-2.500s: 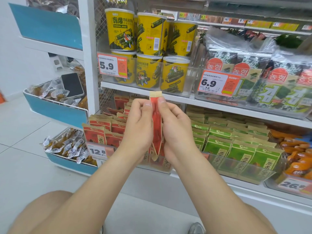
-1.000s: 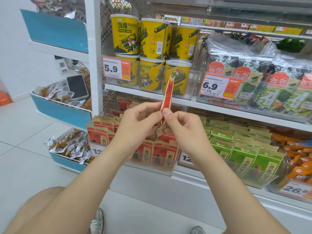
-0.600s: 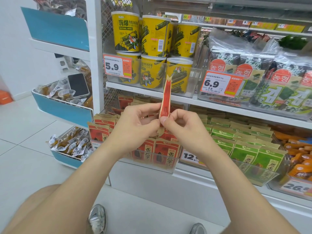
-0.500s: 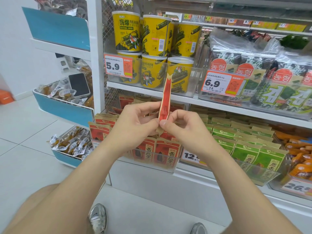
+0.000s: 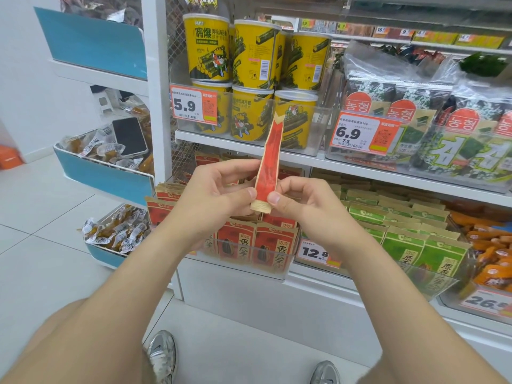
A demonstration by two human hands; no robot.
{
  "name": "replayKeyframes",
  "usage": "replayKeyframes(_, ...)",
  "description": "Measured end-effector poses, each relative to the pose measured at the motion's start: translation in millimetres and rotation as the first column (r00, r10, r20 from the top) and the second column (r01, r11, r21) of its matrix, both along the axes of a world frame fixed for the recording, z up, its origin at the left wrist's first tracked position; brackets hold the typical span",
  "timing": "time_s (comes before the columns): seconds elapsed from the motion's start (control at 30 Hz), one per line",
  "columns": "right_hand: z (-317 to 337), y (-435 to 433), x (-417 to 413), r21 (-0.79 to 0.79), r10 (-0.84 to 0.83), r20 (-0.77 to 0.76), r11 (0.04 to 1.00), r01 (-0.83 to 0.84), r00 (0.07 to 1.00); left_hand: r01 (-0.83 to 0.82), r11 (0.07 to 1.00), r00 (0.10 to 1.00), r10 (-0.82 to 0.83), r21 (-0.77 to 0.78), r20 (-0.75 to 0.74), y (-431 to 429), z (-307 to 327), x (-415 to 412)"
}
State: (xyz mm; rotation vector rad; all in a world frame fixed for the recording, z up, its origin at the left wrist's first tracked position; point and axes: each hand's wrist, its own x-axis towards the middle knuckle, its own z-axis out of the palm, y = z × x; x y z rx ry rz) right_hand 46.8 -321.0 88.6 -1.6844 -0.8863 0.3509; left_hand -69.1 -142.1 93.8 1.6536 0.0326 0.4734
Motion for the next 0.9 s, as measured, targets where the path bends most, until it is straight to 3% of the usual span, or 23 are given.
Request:
replayKeyframes(0.23,-4,0,5,0.038,0.047,-0.046,0.998,-0.045,0.998,0.010,0.999,1.000,-0.009,0.054,-0.019,0,2,-1)
replayKeyframes(0.43,-6,0,-1,0.003,-0.015,-0.019,1.000,0.016,1.000,-0.031,0.999,0.999,0.031,0.019,-0.018,-1,0,0)
replayKeyframes(0.7,-6,4,-4,-0.018,-0.139,0.124,0.990,0.143,0.982,-0.001,1.000,0.999,0.002,0.022,-0.034,-3,-4,0)
replayKeyframes(0.9,-7,6,-14,-0.027,-0.189,0.178,0.980,0.197,0.966,0.061,0.995,0.988,-0.072,-0.081,-0.134,-8,2,-5)
